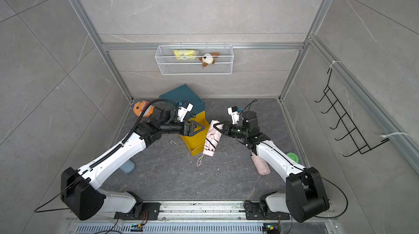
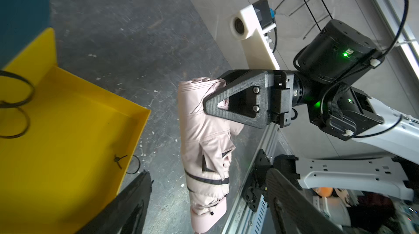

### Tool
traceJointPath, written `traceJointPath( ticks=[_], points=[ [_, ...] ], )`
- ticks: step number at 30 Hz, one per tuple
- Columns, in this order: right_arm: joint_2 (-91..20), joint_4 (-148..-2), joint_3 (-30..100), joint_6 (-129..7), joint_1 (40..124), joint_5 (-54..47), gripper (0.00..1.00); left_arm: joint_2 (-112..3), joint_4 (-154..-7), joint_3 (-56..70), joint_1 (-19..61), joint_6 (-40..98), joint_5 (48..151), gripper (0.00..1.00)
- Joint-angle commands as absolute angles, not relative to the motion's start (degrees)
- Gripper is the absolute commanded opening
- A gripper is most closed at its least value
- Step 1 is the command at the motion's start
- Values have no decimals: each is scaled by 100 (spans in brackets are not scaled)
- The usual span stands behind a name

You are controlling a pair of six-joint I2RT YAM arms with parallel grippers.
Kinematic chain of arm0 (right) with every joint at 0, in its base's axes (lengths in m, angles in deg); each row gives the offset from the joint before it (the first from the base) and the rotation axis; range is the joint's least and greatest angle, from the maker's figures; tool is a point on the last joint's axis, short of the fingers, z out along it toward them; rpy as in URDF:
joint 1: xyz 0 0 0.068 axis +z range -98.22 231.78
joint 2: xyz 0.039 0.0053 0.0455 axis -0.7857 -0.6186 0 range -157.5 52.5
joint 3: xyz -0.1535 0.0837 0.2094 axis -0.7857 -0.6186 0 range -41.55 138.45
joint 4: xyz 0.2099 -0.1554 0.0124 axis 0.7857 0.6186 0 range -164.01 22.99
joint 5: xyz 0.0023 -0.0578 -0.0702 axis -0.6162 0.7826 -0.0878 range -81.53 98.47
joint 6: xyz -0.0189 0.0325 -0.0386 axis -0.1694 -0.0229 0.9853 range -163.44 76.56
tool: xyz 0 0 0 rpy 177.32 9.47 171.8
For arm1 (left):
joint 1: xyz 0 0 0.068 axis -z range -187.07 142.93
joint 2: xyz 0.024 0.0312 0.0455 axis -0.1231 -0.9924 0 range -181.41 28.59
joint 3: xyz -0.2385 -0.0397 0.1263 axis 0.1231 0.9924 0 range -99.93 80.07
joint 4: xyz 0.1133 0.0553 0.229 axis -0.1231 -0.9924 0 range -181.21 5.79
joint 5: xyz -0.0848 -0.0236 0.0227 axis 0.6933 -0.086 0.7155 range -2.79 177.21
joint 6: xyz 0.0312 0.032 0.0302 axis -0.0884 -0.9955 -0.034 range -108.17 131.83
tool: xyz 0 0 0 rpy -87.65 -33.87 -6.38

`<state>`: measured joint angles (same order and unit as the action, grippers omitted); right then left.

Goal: Place the umbrella in the drawer by color
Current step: Place the umbrella in the drawer.

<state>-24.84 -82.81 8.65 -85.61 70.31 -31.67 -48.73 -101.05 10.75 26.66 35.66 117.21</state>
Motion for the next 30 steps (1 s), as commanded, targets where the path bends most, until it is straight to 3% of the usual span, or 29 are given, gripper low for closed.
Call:
traceJointPath(
  ticks=[1, 17, 30],
  points=[
    [-2355, -8246, 1307, -8539, 7058, -2709, 32, -4441, -10575, 1286, 2668, 3573, 10555, 83],
    [-3409, -8585, 2129, -8667, 8015, 143, 32, -3188, -10695, 2571, 2672, 3853, 9823, 84],
    [-4210, -9667, 1775, -9050, 8704, 1487, 32, -3195, -10356, 3059, 2694, 4055, 9951, 85]
  ],
)
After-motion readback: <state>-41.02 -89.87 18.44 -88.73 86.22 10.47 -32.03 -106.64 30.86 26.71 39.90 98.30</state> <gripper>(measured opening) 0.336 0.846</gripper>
